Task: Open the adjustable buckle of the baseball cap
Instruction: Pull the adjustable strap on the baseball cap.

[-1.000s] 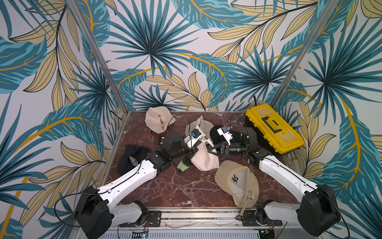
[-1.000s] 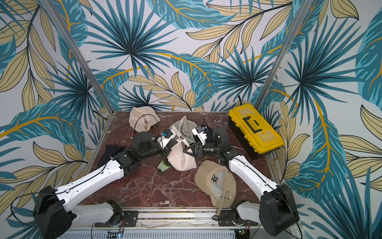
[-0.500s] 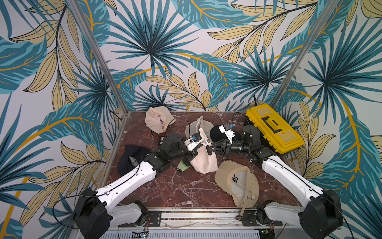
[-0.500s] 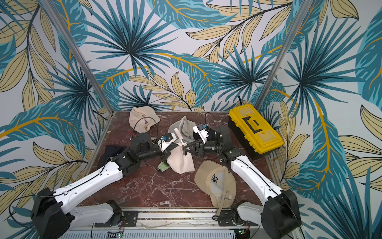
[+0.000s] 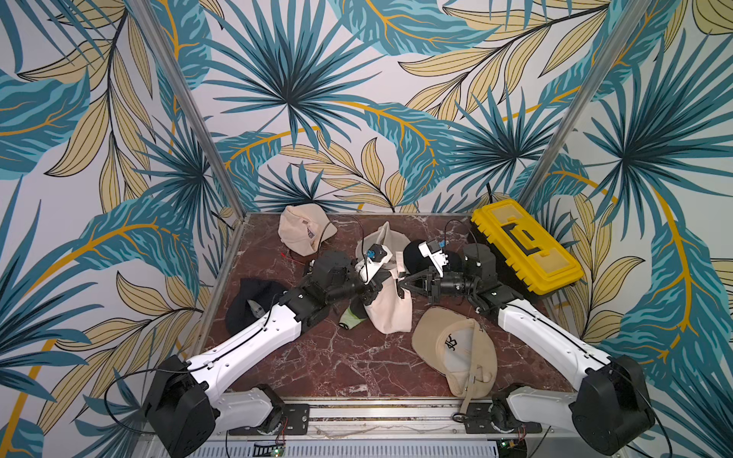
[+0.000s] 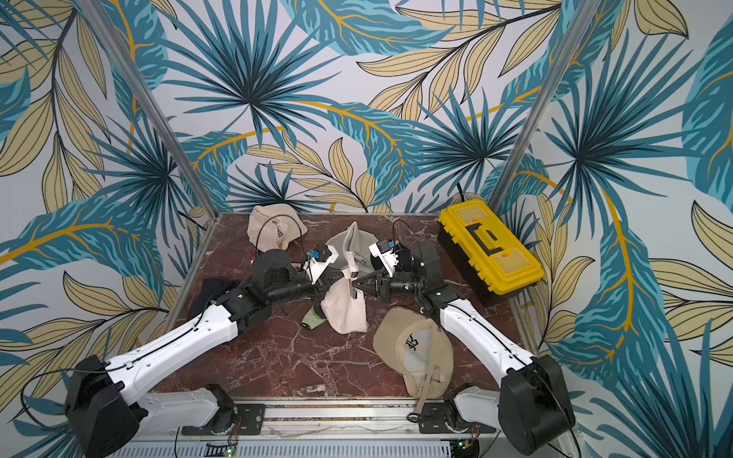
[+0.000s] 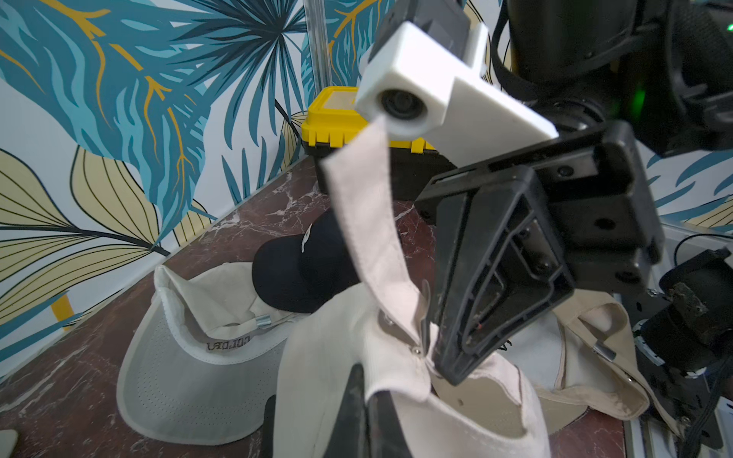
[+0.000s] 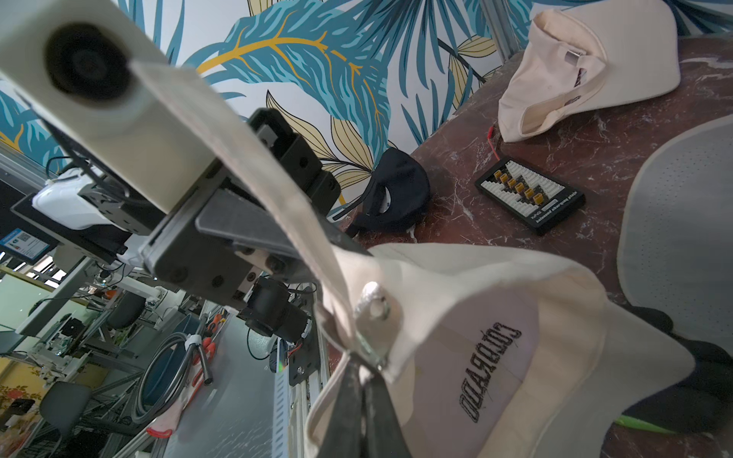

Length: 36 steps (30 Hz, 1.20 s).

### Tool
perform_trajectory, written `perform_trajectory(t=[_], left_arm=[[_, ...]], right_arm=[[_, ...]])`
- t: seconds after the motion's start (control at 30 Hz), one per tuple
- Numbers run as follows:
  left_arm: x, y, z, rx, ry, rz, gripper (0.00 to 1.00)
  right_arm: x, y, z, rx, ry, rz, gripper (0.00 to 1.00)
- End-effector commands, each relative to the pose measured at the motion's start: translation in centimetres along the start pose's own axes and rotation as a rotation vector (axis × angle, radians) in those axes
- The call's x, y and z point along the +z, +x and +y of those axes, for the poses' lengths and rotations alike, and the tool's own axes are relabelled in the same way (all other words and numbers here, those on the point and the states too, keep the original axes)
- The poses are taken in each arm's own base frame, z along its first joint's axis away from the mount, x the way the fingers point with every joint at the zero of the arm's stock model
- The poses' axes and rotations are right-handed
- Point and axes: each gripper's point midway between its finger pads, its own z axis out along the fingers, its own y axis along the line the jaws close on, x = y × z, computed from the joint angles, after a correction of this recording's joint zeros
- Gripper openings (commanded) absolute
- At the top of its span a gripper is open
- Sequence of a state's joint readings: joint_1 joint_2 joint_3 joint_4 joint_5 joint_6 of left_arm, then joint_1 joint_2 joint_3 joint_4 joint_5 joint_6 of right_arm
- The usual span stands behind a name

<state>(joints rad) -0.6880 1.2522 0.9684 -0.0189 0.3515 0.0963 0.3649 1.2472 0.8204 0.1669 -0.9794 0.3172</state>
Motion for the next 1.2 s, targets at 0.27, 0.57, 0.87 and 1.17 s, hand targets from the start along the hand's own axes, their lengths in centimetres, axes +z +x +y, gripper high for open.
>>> perform_trajectory(t=[0.27, 0.57, 0.87, 1.17], left_arm=[[1.0, -0.7, -2.2, 0.01, 0.148, -0.021, 0.49], [0.3, -2.1, -2.4, 0.02, 0.155, -0.055, 0.4], [0.5, -2.9, -2.5, 0.002, 0.164, -0.081, 0.06], [-0.4, -3.6, -3.0, 0.003, 0.177, -0.149, 0.0]], right_arm=[[-1.1, -1.8, 3.1, -0.189, -0.075, -0.103, 0.0], [-0.5, -0.5, 2.2, -0.14, -0.084, -0.056, 0.0], [-0.1, 0.9, 1.2, -0.087, -0.073, -0.028, 0.0], [0.5, 1.4, -0.6, -0.014, -0.023, -0.021, 0.0]])
